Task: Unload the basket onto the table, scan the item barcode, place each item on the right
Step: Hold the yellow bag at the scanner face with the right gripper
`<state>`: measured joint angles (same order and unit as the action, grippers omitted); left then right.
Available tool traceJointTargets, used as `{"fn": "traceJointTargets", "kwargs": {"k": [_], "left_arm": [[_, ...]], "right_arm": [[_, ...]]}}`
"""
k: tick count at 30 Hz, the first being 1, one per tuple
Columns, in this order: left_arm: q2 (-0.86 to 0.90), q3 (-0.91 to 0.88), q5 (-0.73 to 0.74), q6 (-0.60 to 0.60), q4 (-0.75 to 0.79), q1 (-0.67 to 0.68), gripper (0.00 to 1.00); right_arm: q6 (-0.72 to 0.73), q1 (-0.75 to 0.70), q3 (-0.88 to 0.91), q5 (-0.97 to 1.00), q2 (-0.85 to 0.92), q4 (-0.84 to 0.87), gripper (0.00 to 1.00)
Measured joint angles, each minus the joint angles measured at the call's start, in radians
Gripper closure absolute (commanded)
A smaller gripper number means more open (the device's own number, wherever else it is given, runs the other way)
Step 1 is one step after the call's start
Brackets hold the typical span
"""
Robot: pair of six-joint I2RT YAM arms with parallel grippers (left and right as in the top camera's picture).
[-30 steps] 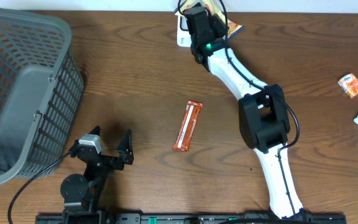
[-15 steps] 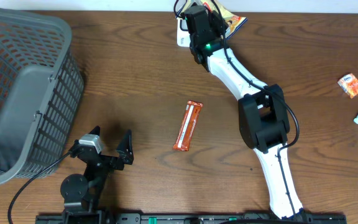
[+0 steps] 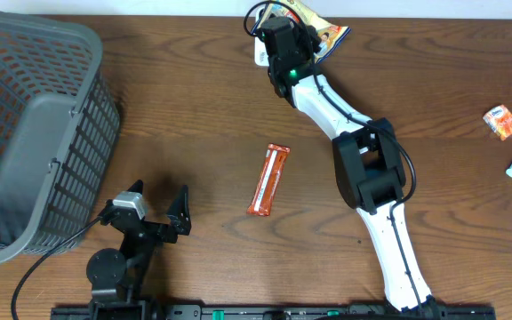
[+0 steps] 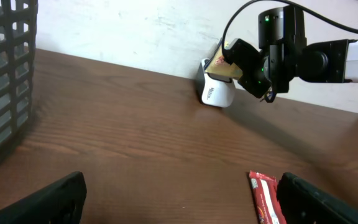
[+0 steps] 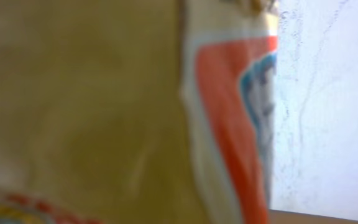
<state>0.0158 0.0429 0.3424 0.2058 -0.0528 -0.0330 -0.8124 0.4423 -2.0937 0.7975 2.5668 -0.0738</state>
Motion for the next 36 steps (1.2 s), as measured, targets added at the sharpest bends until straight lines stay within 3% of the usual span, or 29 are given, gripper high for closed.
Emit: {"fn": "traceJointTargets", "kwargs": {"k": [6, 11, 23, 32, 36], "left_arm": [[0.0, 0.0, 0.0, 0.0, 0.0, 0.0, 0.02], [0.0, 0.0, 0.0, 0.0, 0.0, 0.0, 0.02], [0.0, 0.0, 0.0, 0.0, 0.0, 0.0, 0.02], [0.0, 0.0, 0.0, 0.0, 0.0, 0.0, 0.02], [0.0, 0.0, 0.0, 0.0, 0.0, 0.0, 0.02]], "right_arm": [[-0.075, 0.0, 0.0, 0.108, 0.028, 0.201, 0.99], [-0.12, 0.0, -0.002, 0.181, 0.028, 0.274, 0.99], [-0.119, 0.002, -0.006, 0.114, 0.028, -0.004, 0.99], [-0.148, 0.01, -0.006, 0.127, 0.026, -0.023, 0.99], [-0.114, 0.01, -0.006, 0.115, -0.005, -0.146, 0.99]]}}
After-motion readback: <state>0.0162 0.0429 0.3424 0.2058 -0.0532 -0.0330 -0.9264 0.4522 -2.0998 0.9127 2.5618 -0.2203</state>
